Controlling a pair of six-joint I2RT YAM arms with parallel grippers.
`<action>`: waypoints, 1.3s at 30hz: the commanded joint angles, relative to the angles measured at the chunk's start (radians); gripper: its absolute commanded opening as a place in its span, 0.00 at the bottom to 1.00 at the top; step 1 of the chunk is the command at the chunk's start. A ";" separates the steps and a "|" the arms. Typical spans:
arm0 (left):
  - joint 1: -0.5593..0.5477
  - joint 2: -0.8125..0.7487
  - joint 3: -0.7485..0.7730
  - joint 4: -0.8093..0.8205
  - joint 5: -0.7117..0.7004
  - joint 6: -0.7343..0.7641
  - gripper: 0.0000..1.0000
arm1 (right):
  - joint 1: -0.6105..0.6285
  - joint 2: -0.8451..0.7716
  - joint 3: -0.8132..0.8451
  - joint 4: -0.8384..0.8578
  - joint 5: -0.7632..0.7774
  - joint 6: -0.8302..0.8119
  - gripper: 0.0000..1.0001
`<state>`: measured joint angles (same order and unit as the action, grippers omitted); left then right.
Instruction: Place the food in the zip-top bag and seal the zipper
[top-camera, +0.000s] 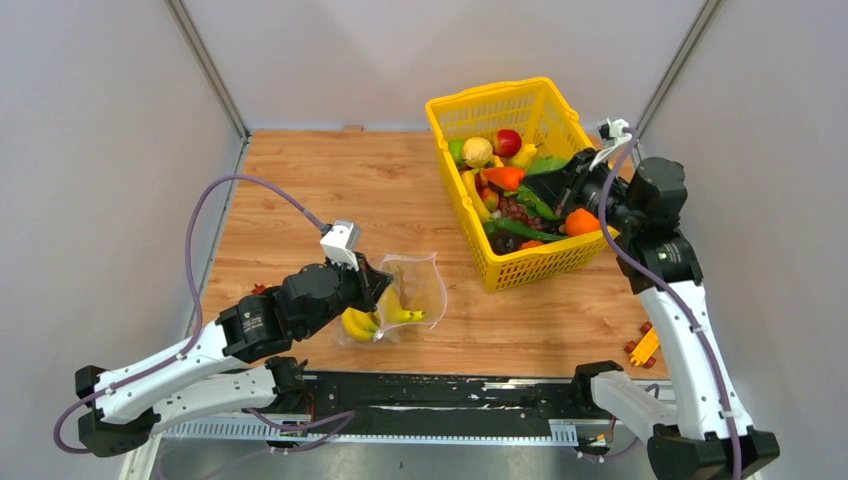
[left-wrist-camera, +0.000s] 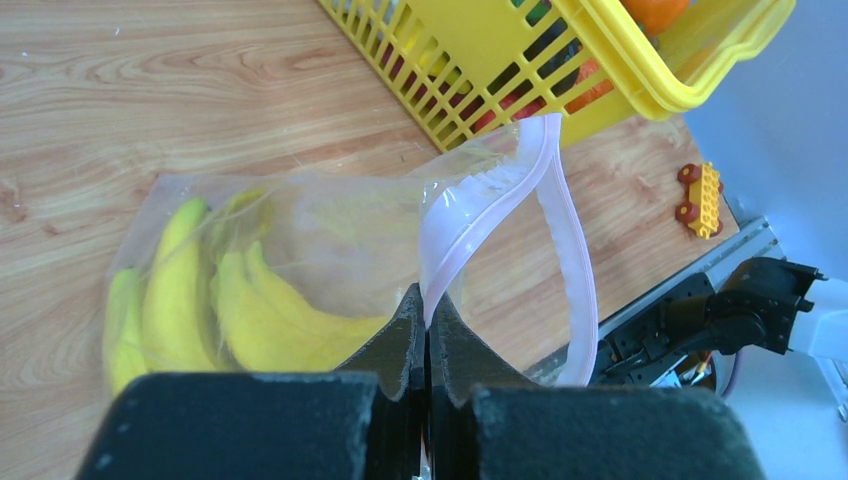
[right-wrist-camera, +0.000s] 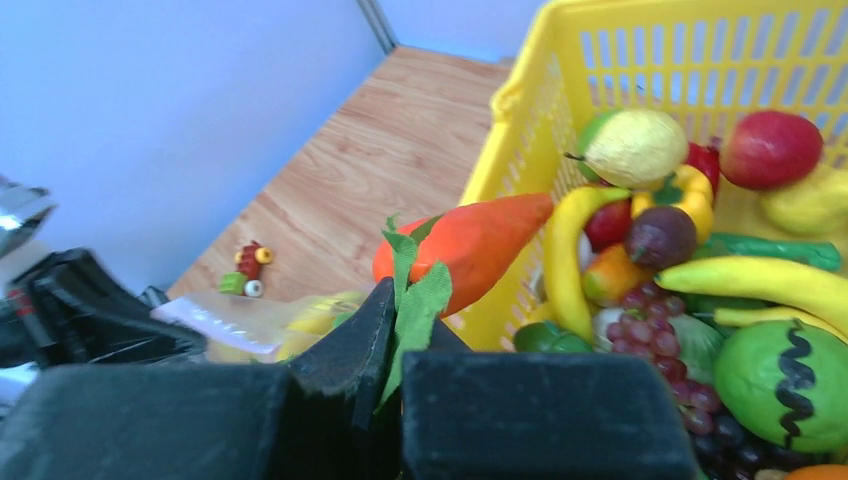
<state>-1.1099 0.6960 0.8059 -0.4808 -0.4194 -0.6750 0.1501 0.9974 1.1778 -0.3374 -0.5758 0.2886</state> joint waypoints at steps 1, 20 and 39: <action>0.000 -0.007 0.017 0.034 -0.014 0.006 0.00 | 0.002 -0.099 -0.009 0.076 -0.103 0.072 0.00; 0.001 -0.012 0.009 0.060 -0.040 -0.004 0.00 | 0.061 -0.307 -0.093 0.212 -0.425 0.264 0.00; 0.001 -0.020 -0.001 0.078 -0.042 0.000 0.00 | 0.390 -0.247 -0.119 0.120 -0.375 0.091 0.00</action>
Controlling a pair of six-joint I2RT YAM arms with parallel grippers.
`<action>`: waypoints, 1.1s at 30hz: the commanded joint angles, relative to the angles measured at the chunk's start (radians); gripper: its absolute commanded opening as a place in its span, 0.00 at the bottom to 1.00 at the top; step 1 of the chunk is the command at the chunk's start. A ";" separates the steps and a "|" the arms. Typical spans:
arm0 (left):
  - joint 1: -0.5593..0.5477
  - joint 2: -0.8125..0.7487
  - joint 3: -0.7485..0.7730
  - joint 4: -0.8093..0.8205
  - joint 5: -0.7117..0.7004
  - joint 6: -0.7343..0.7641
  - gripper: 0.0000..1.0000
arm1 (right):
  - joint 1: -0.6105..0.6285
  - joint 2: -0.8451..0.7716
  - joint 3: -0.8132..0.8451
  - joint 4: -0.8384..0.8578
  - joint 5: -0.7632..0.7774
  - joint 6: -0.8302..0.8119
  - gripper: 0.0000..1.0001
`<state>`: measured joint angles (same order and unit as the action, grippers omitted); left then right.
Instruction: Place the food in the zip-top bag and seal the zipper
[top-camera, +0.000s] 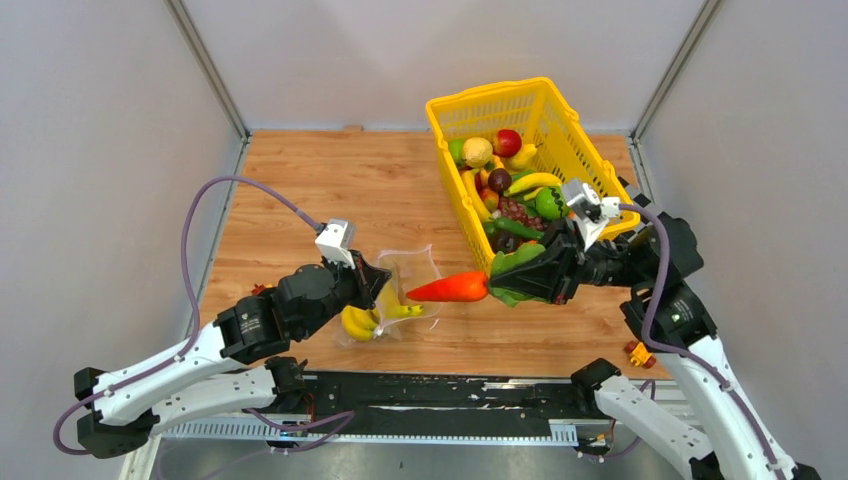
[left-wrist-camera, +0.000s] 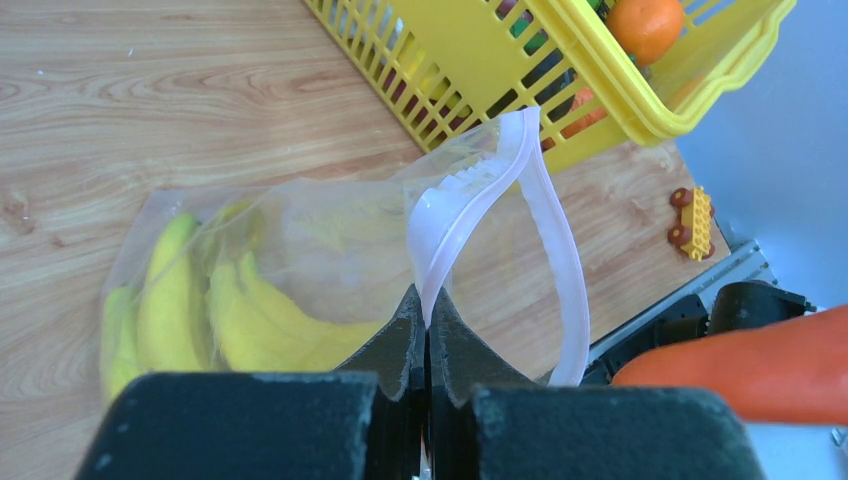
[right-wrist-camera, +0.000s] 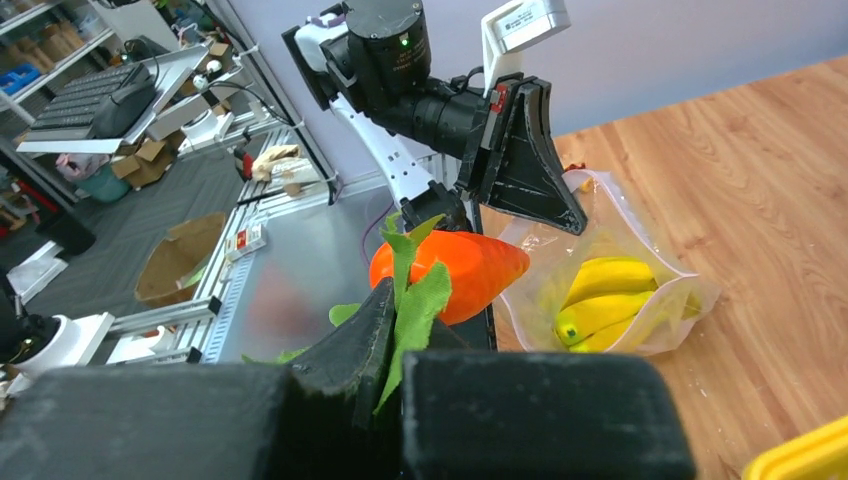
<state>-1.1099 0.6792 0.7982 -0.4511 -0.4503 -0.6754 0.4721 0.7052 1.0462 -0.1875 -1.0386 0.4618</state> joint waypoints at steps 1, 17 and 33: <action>0.001 -0.004 0.007 0.047 -0.011 0.001 0.00 | 0.090 0.060 0.008 -0.030 0.107 -0.094 0.00; 0.001 -0.014 0.023 0.038 0.021 0.009 0.00 | 0.473 0.331 0.036 -0.073 0.744 -0.407 0.00; 0.001 -0.060 0.033 0.020 0.011 0.012 0.00 | 0.560 0.513 0.064 -0.019 0.821 -0.559 0.25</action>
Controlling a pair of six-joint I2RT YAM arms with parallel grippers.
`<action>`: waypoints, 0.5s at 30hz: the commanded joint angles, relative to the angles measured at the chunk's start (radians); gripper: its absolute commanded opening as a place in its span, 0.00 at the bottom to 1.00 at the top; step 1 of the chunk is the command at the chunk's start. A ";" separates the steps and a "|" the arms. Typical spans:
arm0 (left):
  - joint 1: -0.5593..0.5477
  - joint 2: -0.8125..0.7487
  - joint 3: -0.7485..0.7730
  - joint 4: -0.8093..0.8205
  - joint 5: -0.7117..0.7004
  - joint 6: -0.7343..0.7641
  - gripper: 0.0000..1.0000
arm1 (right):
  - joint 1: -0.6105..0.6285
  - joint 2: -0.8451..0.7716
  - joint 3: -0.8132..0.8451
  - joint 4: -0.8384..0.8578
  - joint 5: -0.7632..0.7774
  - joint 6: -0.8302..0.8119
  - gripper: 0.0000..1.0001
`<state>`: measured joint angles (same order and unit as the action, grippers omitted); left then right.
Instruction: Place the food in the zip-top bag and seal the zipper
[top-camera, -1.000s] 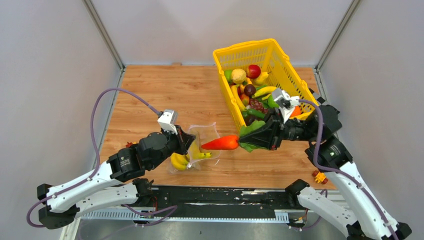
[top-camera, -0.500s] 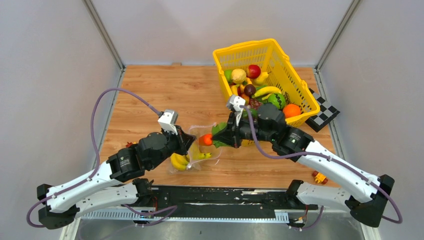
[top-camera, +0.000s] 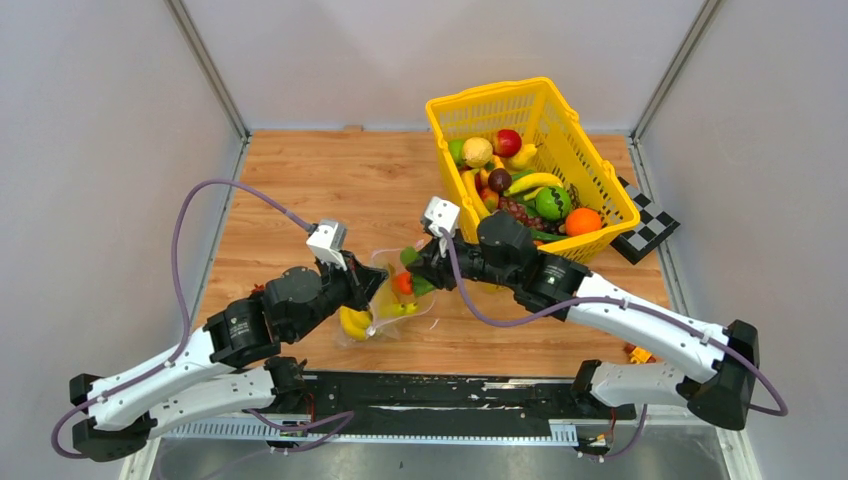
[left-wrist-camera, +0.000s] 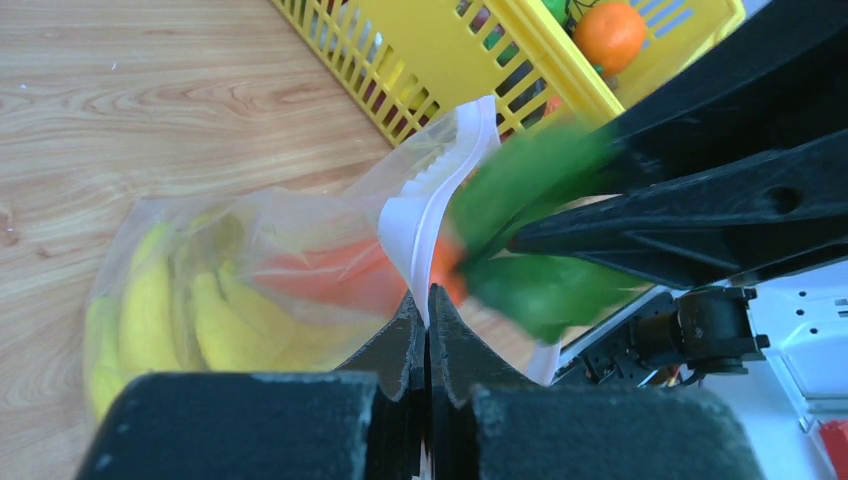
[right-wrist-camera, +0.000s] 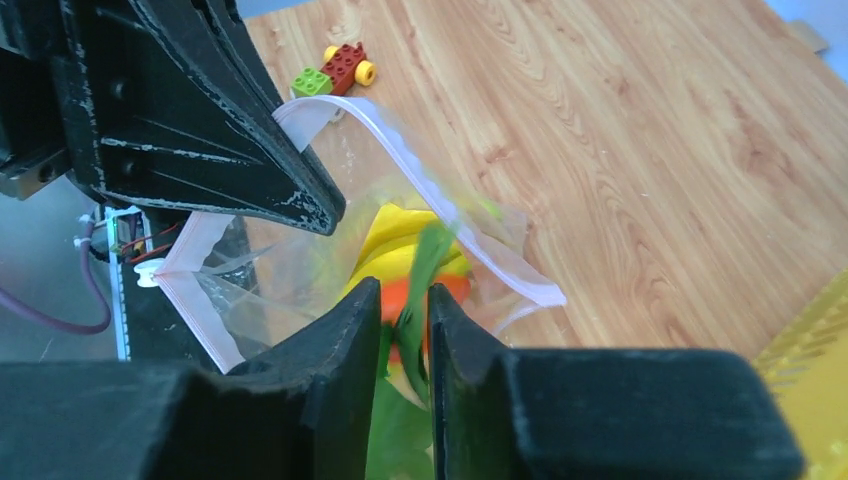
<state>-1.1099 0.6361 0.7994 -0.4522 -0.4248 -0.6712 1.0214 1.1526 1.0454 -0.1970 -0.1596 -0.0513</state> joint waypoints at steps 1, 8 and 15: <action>0.001 -0.016 0.034 0.016 -0.017 0.006 0.00 | 0.011 0.082 0.089 -0.045 -0.107 -0.050 0.30; 0.001 -0.019 0.029 0.013 -0.026 0.002 0.00 | 0.009 0.028 0.093 -0.069 -0.166 -0.037 0.46; 0.001 -0.005 0.029 0.010 -0.009 0.004 0.00 | 0.009 0.023 0.127 -0.247 -0.151 -0.016 0.52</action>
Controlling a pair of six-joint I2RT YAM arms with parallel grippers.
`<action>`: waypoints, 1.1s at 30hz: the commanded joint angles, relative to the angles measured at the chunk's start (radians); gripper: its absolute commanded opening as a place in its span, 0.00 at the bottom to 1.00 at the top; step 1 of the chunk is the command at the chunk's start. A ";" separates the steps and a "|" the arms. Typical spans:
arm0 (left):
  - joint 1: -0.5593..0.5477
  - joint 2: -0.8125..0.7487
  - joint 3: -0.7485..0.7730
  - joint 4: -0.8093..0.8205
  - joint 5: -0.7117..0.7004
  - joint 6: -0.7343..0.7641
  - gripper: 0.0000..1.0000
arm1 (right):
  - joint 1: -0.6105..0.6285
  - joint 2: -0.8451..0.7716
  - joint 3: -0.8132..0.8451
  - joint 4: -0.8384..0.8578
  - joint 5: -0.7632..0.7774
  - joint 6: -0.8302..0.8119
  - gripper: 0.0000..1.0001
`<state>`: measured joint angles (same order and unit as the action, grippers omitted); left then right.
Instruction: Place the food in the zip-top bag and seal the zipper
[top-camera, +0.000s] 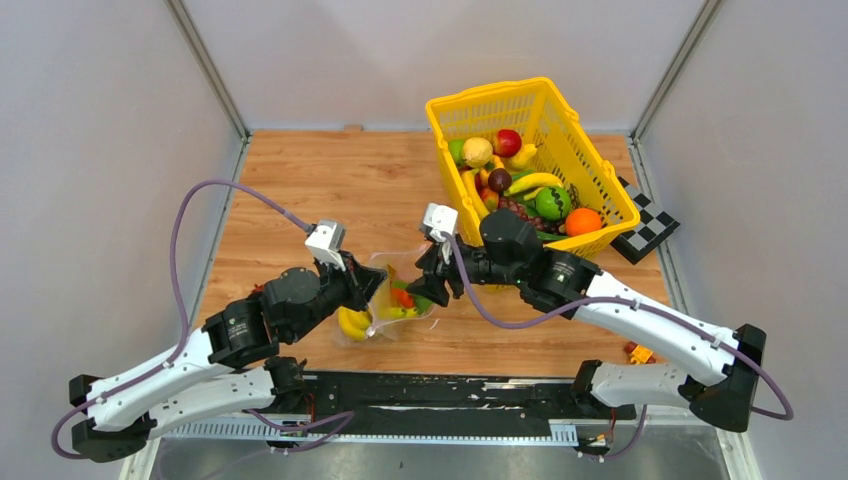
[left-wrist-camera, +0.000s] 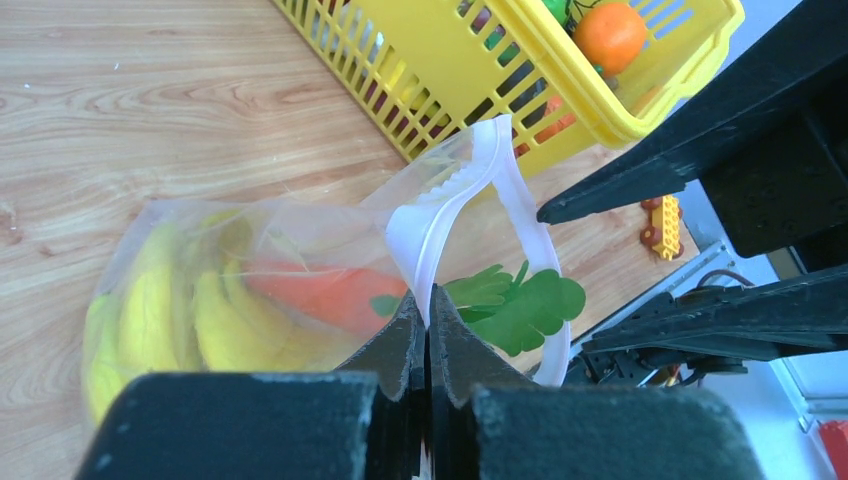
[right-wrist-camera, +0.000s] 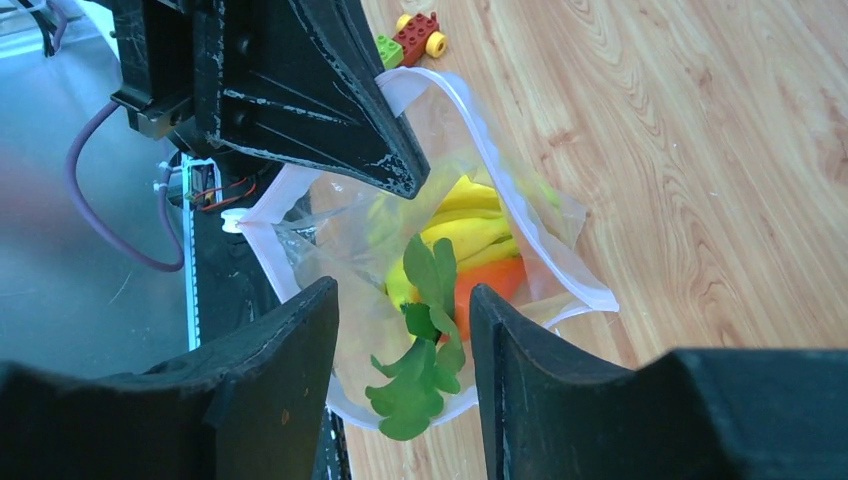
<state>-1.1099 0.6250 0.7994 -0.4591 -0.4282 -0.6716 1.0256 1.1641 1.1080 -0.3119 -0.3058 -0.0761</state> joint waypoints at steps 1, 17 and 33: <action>0.001 0.010 0.029 0.019 -0.001 0.004 0.00 | 0.005 0.044 0.078 -0.172 -0.012 0.007 0.52; 0.001 0.041 0.026 0.031 0.019 -0.002 0.00 | 0.007 0.254 0.112 -0.231 -0.066 0.058 0.03; 0.001 0.037 0.027 0.049 0.018 -0.014 0.00 | 0.011 0.233 -0.065 0.214 0.060 0.277 0.00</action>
<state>-1.1099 0.6838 0.7994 -0.4530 -0.4011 -0.6754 1.0317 1.3285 1.0531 -0.2012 -0.2817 0.1585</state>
